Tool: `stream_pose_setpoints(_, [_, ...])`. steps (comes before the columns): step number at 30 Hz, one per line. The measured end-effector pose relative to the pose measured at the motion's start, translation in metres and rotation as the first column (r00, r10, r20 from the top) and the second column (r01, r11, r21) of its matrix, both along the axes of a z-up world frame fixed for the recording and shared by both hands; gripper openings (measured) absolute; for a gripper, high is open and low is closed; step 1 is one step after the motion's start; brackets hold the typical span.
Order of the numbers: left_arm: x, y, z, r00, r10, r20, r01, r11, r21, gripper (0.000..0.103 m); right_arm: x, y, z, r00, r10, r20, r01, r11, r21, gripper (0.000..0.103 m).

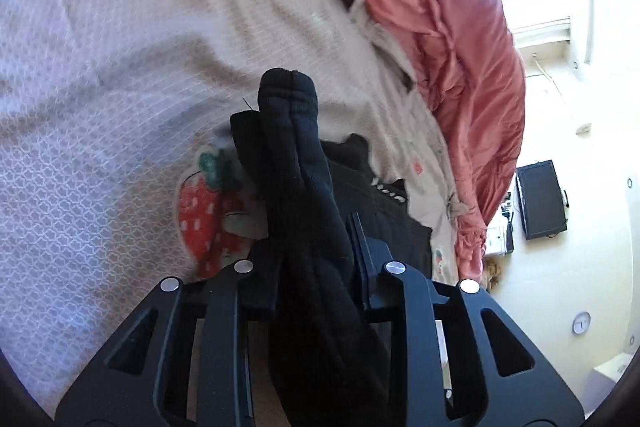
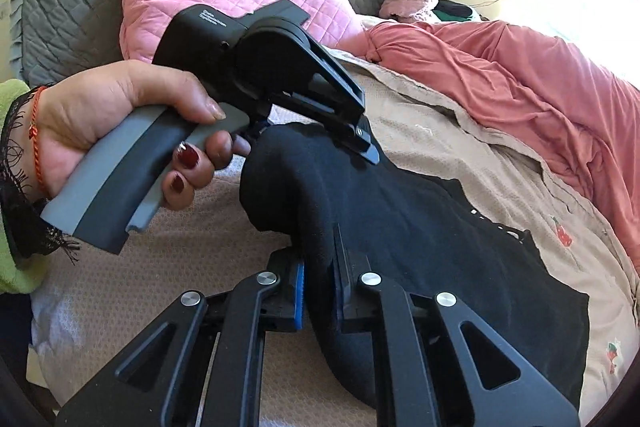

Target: Fold small clothes

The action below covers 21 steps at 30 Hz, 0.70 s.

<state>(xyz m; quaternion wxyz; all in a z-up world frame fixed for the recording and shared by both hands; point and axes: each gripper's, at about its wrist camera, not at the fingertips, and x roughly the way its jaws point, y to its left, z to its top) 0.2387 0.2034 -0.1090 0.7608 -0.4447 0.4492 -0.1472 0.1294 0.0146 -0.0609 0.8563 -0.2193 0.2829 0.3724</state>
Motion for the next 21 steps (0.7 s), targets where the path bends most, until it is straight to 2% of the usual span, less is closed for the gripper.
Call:
stream_pose_setpoints(2, [-0.003,-0.004,0.01,1.0,-0.01,0.028,0.01,1.0,0.001,0.013,-0.002,-0.008,0.005,1.0,-0.004,0.005,0.004,1.0,0.012,0.009])
stream_pose_setpoints(6, [-0.009,-0.028,0.041,0.996,-0.034,0.087,0.03,0.998,0.049,0.013,-0.004,-0.028,0.016,1.0,-0.017,0.005,0.017,0.999,0.04,0.009])
stream_pose_setpoints(10, [-0.009,-0.057,0.063,0.991,-0.067,0.116,0.058,0.996,0.074,0.013,-0.006,-0.056,0.03,0.999,-0.041,0.027,0.04,0.997,0.059,0.009])
stream_pose_setpoints(17, [0.017,-0.126,0.095,0.984,-0.135,0.119,0.122,0.986,0.11,0.013,0.002,-0.115,0.049,0.99,-0.138,0.025,0.133,0.982,0.137,0.009])
stream_pose_setpoints(21, [0.037,-0.174,0.105,0.976,-0.191,0.103,0.176,0.975,0.136,0.013,0.006,-0.156,0.056,0.975,-0.221,0.02,0.214,0.959,0.185,0.009])
